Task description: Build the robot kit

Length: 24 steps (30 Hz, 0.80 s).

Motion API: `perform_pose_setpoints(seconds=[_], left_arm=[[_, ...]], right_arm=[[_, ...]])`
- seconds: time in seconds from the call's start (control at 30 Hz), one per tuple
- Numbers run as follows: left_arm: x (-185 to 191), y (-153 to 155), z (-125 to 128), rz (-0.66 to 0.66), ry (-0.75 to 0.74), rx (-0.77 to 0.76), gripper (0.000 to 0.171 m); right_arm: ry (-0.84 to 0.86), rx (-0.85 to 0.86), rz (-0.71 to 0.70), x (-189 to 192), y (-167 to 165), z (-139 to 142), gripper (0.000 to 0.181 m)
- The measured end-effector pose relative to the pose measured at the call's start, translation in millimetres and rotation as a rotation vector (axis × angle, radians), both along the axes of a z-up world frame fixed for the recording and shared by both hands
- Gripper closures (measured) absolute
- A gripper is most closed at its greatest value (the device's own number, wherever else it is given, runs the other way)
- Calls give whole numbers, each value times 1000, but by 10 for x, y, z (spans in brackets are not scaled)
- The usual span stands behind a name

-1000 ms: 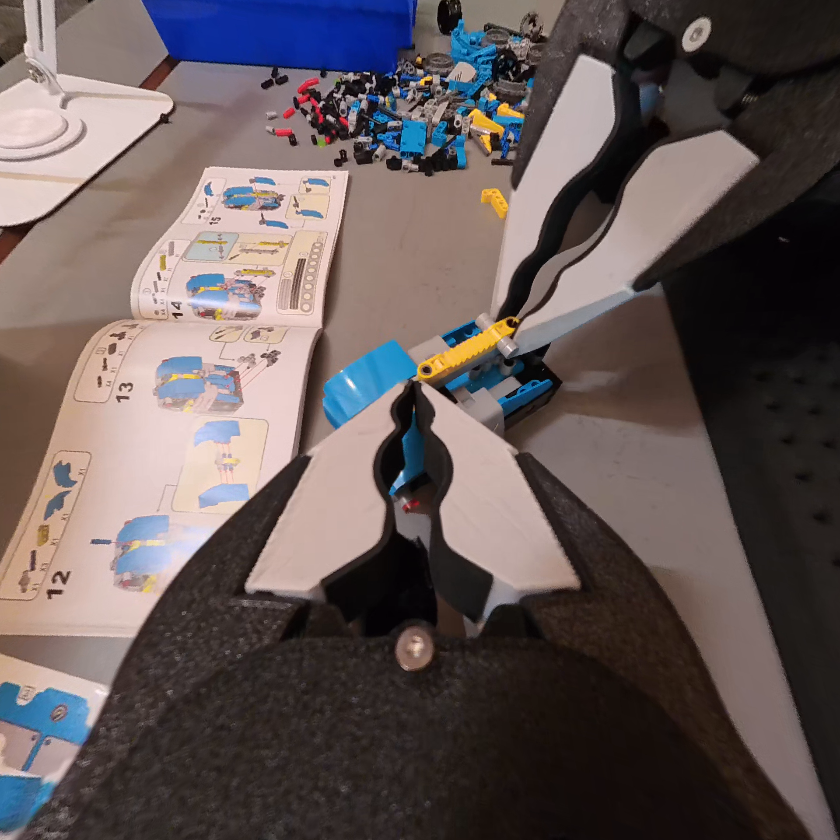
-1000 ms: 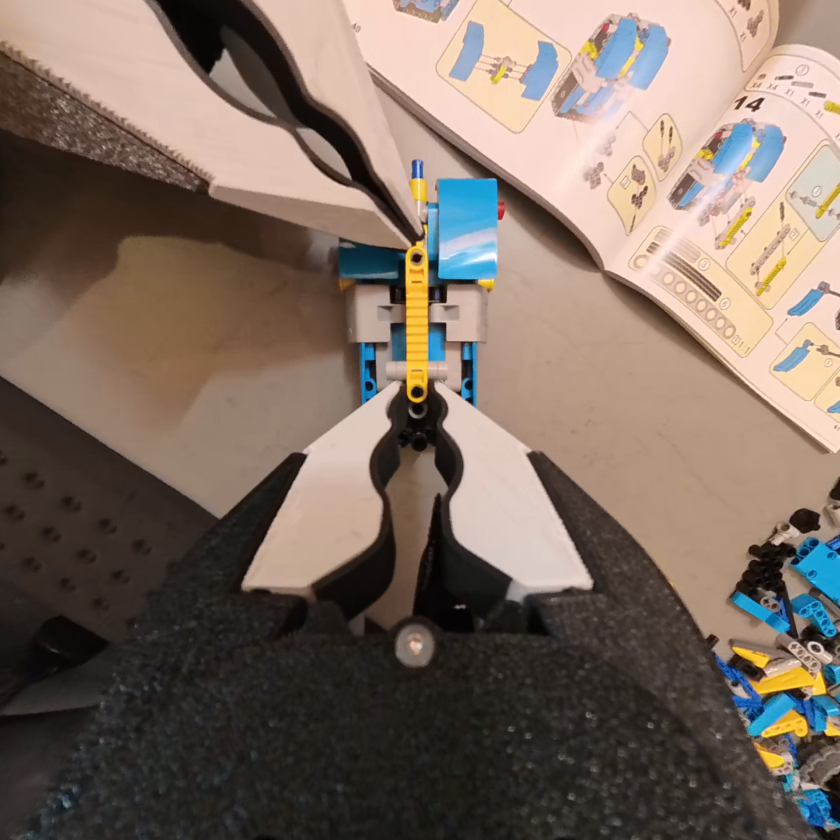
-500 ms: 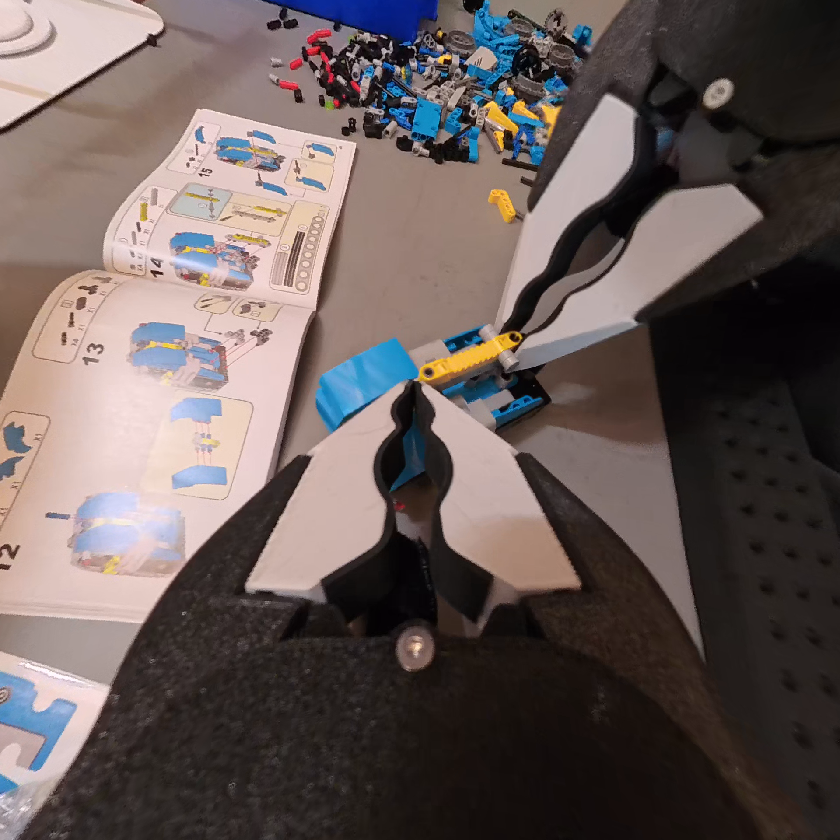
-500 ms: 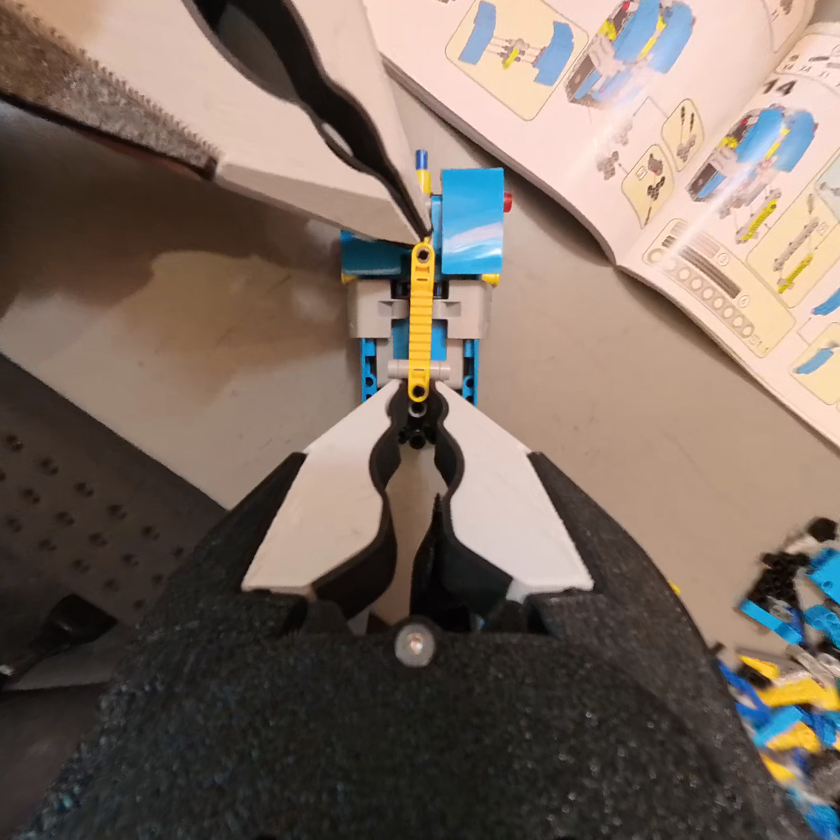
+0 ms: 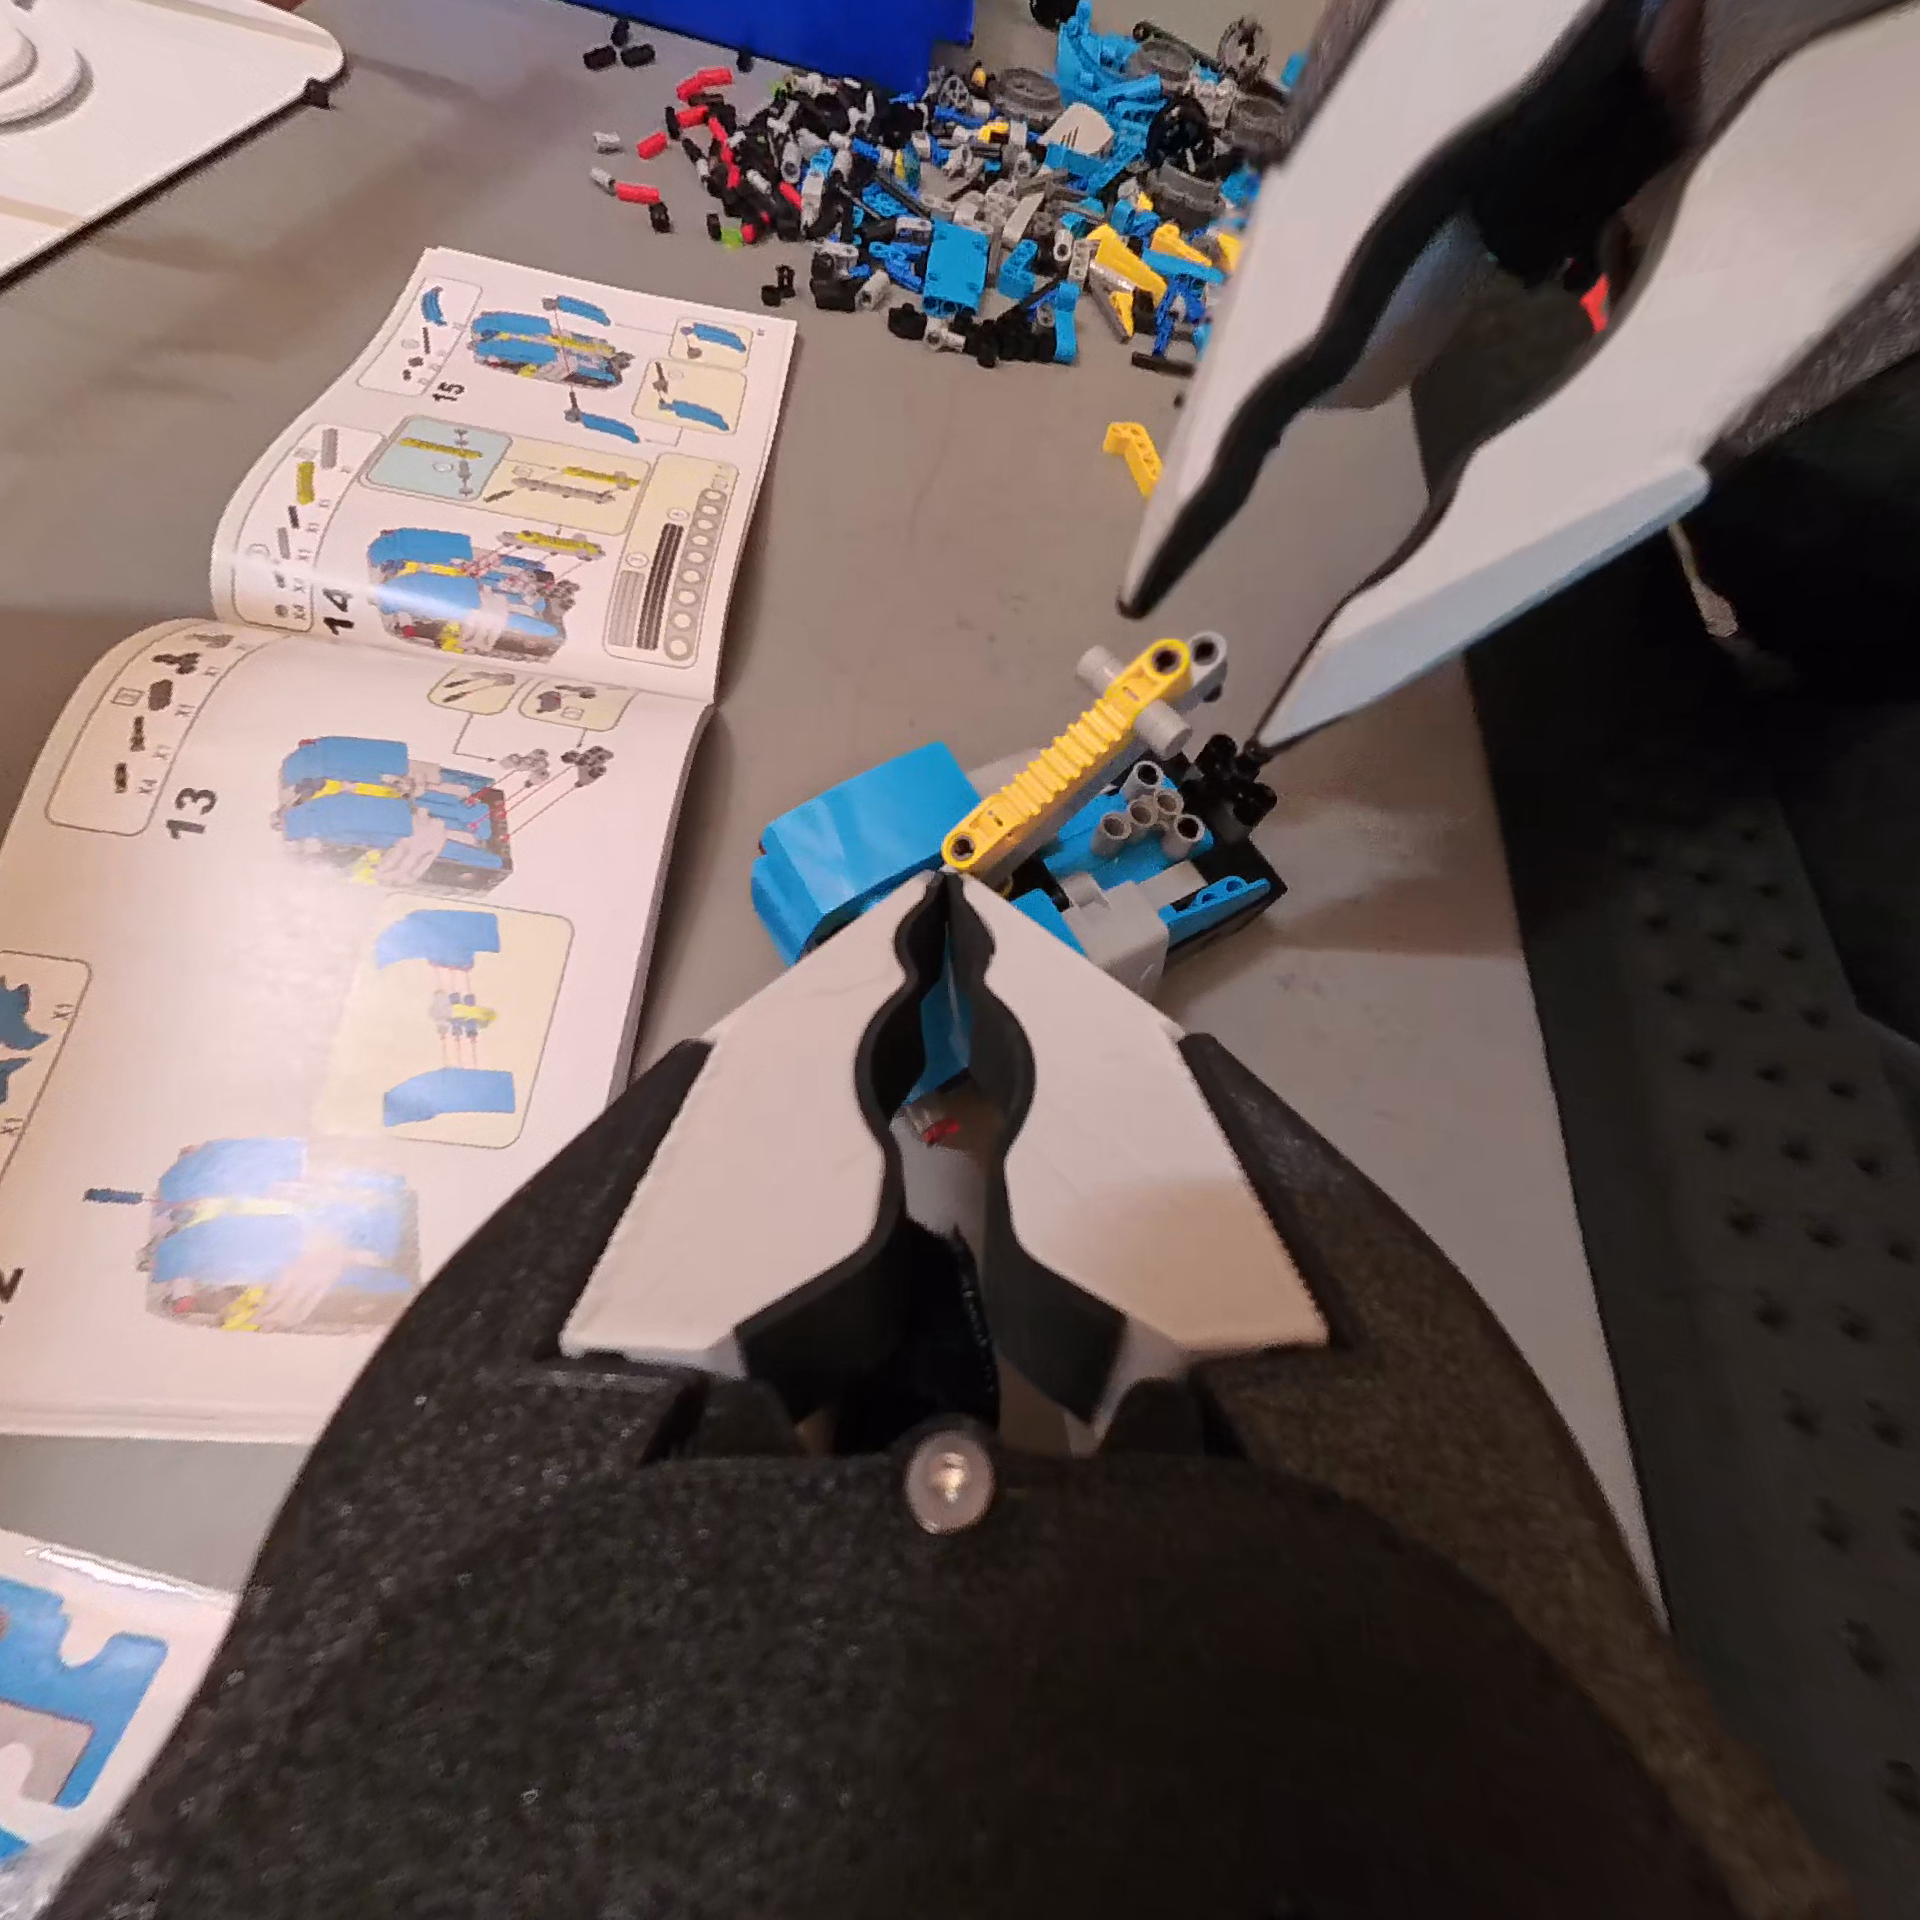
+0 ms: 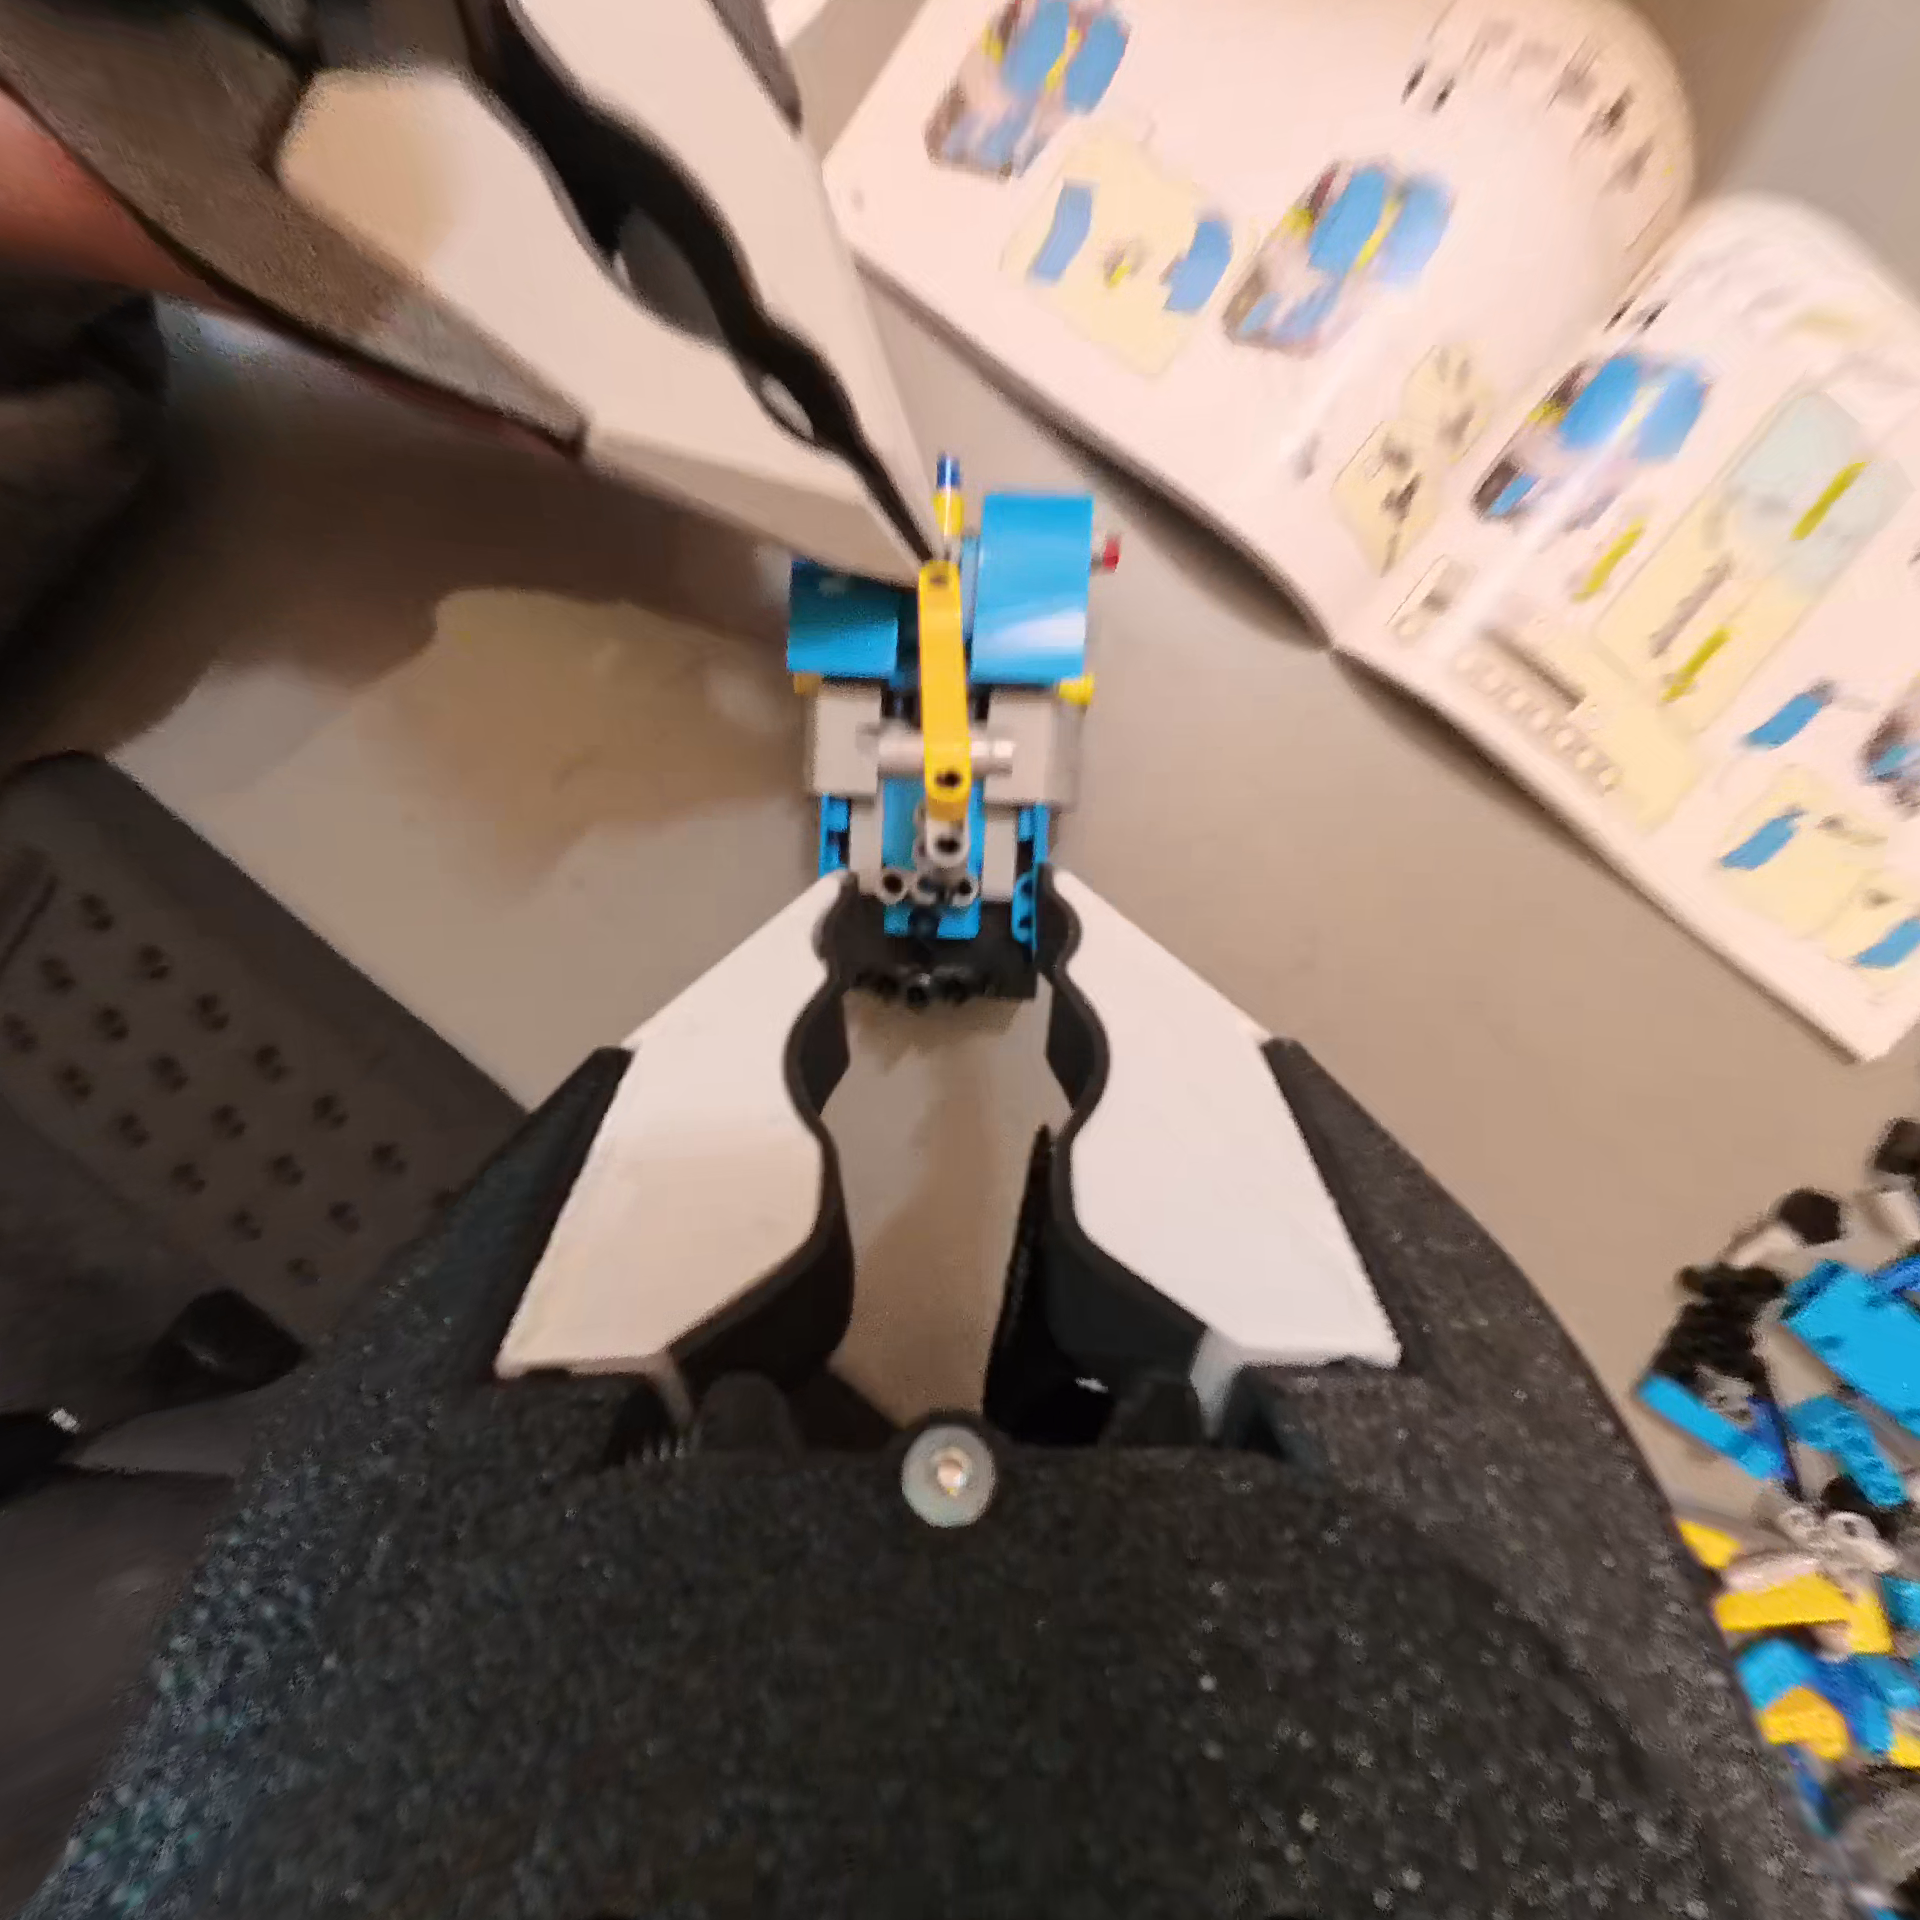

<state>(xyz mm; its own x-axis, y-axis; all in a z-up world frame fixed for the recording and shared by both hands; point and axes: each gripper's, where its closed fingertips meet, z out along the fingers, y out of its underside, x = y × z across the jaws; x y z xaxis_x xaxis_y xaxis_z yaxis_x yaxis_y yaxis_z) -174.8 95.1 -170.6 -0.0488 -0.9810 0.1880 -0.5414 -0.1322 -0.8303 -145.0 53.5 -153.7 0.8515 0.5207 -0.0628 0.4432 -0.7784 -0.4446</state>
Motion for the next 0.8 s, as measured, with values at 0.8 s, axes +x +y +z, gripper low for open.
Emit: perform_pose_setpoints(seconds=[0.8], left_arm=[[11, -15, 39, -21, -21, -11, 169]], right_arm=[[-21, -4, -14, -108, 179, -276, 165]])
